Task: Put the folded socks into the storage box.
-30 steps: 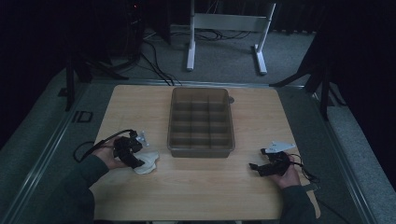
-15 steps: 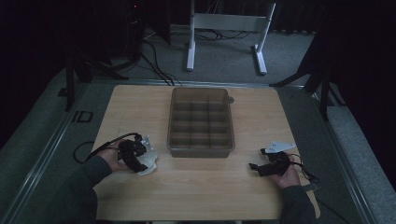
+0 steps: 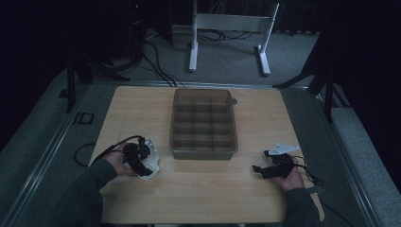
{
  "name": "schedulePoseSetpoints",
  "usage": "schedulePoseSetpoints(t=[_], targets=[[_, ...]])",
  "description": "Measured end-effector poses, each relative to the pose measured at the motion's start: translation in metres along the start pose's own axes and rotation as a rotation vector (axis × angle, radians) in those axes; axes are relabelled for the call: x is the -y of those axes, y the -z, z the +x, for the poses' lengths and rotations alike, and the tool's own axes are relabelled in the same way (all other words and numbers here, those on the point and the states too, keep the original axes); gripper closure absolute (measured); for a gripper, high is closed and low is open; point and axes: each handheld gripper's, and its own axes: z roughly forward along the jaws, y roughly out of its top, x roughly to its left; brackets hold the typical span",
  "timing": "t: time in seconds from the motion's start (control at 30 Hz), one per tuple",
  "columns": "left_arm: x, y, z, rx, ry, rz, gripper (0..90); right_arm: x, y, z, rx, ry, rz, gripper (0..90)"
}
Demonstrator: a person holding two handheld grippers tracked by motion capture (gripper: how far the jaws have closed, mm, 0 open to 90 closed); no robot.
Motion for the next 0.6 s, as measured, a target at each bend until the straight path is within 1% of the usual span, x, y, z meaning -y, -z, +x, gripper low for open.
schedulePoseSetpoints(t=[0.07, 0.2, 0.23, 0.27, 0.33, 0.37, 0.4, 0.43, 0.47, 0.5, 0.53, 0.6], targets=[[0.0011, -0.0006, 0.0014, 0.007, 0.004, -0.004, 26.9, 0.0000, 0.0000, 0.0000, 0.000, 0.000, 0.000, 12.9], [0.0022, -0.0020, 0.0044, 0.033, 0.032, -0.003, 27.2, 0.0001, 0.0000, 0.0000, 0.000, 0.000, -0.001, 12.9], [0.0022, -0.0020, 0.0044, 0.033, 0.032, -0.003, 27.7, 0.0001, 0.0000, 0.0000, 0.000, 0.000, -0.001, 12.9], [0.0019, -0.0021, 0.0039, 0.035, 0.040, -0.002, 27.7, 0.0001, 0.0000, 0.0001, 0.001, 0.000, -0.001, 12.9], [0.0009, -0.0014, 0.0036, 0.039, 0.043, 0.010, 30.2, 0.0001, 0.0000, 0.0001, 0.001, 0.000, -0.001, 12.9], [0.0003, -0.0013, 0.0033, 0.043, 0.047, 0.013, 33.5, 0.0001, 0.0000, 0.0001, 0.001, 0.000, -0.001, 13.0], [-0.0001, -0.0011, 0.0032, 0.048, 0.052, 0.016, 33.5, 0.0001, 0.0000, 0.0001, 0.001, 0.000, -0.001, 13.0], [-0.0006, 0.0003, 0.0027, 0.064, 0.050, 0.016, 41.6, 0.0001, 0.0000, 0.0001, 0.001, 0.000, -0.001, 13.0], [-0.0006, 0.0003, 0.0027, 0.064, 0.050, 0.016, 46.3, 0.0001, 0.0000, 0.0001, 0.001, 0.000, -0.001, 13.0], [-0.0005, 0.0007, 0.0019, 0.074, 0.050, 0.013, 50.6, 0.0001, 0.0000, 0.0001, 0.001, 0.000, 0.000, 12.9], [-0.0003, 0.0011, 0.0014, 0.082, 0.044, 0.011, 50.6, 0.0001, 0.0000, 0.0001, 0.001, 0.000, 0.000, 12.9], [0.0004, 0.0016, 0.0004, 0.091, 0.040, 0.002, 59.8, 0.0001, 0.0000, 0.0001, 0.001, 0.000, 0.000, 13.0]])
